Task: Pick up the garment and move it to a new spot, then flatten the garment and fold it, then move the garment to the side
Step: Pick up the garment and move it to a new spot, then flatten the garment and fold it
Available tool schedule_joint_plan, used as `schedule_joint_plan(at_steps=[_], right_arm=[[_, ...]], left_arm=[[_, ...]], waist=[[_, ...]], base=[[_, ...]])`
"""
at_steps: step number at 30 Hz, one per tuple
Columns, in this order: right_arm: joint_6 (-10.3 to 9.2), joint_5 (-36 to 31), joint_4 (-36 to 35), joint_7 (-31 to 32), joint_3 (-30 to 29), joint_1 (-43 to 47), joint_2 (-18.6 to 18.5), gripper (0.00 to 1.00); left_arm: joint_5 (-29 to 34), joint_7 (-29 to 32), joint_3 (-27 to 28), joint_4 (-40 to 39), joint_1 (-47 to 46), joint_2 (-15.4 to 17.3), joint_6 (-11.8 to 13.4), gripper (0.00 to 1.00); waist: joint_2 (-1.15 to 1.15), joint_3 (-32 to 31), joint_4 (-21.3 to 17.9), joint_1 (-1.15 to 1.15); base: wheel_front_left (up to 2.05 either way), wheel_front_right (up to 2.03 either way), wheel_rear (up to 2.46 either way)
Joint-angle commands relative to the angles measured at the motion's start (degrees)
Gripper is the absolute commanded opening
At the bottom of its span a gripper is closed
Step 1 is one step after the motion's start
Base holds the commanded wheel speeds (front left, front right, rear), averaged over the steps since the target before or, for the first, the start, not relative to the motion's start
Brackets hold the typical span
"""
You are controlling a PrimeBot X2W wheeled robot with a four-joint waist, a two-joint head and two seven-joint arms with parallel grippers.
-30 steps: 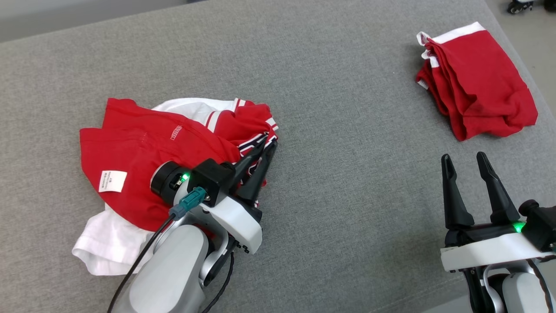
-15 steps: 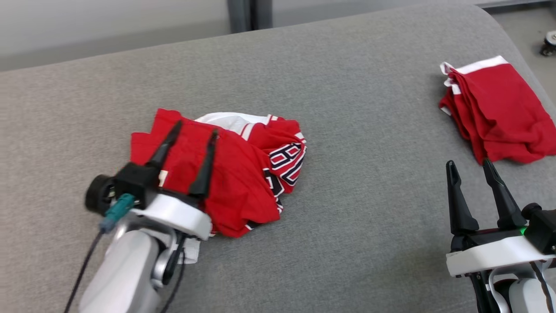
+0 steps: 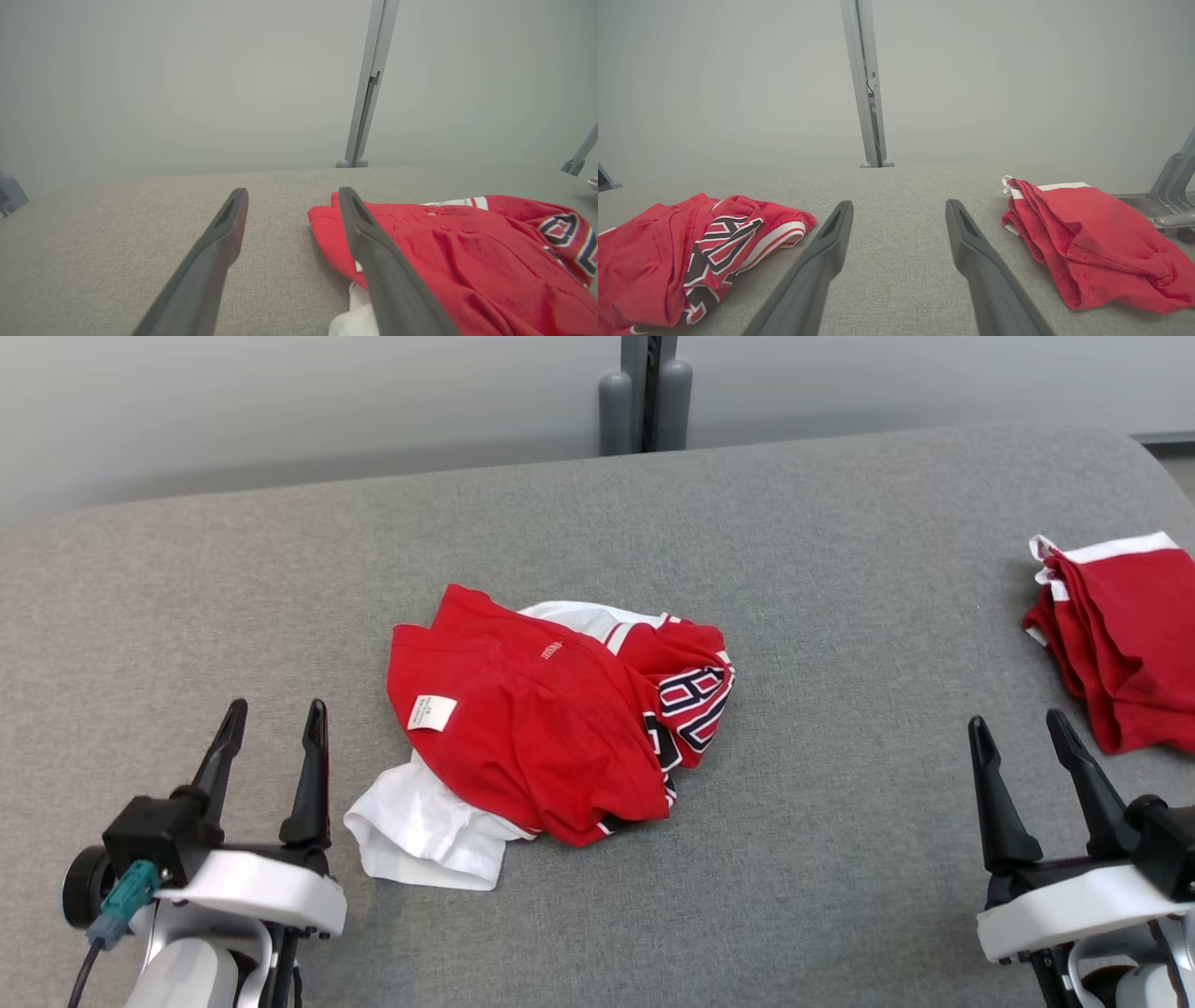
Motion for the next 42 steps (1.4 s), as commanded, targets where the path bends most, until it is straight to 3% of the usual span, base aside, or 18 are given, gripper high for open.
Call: schedule_joint_plan(at_steps=[1, 21, 42], right_arm=[[-0.01, -0.2, -0.1, 0.4, -0.3, 0.9, -0.6, 1.0], [-0.01, 0.5, -2.9, 3.2, -0.9, 5.8, -1.2, 1.0], [-0.01, 0.8, -3.2, 3.1, -0.3, 5.1, -1.0, 1.0]], left_arm=[[-0.1, 0.0, 0.1, -0.8, 1.2, 0.5, 0.5, 1.0], [-1.3, 2.3, -1.1, -6.8, 11.4, 0.4, 3.1, 1.0], [-1.7, 2.6, -1.6, -8.2, 10.0, 1.2, 3.4, 1.0]], waist=[[0.0, -1.1, 0.7, 0.0], [0.0, -6.1, 1.1, 0.0], [0.0, -5.2, 2.7, 0.0]], base=[[0.0, 0.0, 0.0], [0.0, 0.0, 0.0], [0.0, 0.0, 0.0]])
